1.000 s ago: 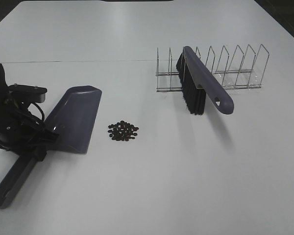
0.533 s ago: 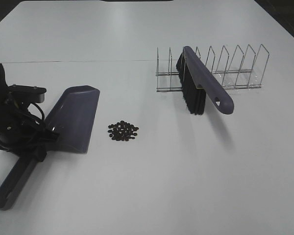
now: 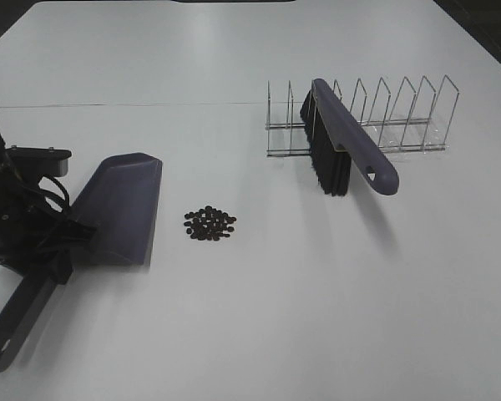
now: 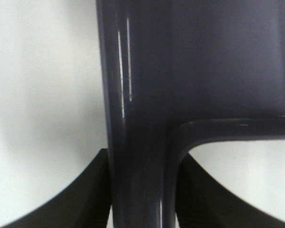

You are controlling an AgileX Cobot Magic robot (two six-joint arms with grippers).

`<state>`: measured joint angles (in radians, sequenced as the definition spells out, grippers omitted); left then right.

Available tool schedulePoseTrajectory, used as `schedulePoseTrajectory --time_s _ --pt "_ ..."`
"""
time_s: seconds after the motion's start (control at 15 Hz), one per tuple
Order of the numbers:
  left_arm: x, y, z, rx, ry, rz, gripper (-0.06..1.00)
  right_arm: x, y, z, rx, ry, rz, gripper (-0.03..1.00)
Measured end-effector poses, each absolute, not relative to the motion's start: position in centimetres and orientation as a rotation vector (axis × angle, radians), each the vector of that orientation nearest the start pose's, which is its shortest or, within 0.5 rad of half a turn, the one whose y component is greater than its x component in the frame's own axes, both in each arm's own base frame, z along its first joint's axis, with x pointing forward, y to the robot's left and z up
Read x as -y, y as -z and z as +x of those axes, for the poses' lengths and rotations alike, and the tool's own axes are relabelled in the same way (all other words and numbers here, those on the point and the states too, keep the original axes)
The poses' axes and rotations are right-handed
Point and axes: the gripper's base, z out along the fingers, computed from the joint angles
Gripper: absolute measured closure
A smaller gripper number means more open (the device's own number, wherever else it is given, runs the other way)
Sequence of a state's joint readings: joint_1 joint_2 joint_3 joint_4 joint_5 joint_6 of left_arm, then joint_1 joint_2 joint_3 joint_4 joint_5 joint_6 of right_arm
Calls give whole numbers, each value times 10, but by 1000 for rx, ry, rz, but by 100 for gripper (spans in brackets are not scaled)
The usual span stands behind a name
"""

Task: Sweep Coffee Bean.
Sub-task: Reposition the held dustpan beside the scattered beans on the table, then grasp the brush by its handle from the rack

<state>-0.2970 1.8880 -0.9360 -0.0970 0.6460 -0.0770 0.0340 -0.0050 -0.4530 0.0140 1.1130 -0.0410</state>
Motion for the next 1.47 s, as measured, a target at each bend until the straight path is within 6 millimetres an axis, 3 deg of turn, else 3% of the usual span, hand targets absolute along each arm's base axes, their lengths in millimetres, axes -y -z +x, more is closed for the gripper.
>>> schedulePoseTrajectory --time_s 0.4,0.6,0.8,1.0,1.07,1.2,1.27,1.47 --pt "110 -103 281 -3069 117 254 60 -1 -264 2 -2168 -14 -81 25" --pt "110 -103 281 -3060 119 251 60 -3 -295 32 -2368 -68 30 7" --pt "110 -103 282 -3059 119 251 60 -4 -335 78 -2456 -67 39 3" --pt "110 -103 281 -3060 122 246 60 -8 -350 148 -2622 -82 32 3" --pt "110 -103 281 -3060 123 244 60 -9 -350 158 -2638 -84 23 3" --pt "110 -103 281 -3062 131 233 60 -11 -338 207 -2690 -87 -15 3" --pt "110 -103 281 -3062 132 232 60 -16 -324 245 -2725 -137 2 3" --pt "111 -103 281 -3062 134 228 60 -24 -300 303 -2824 -242 45 7"
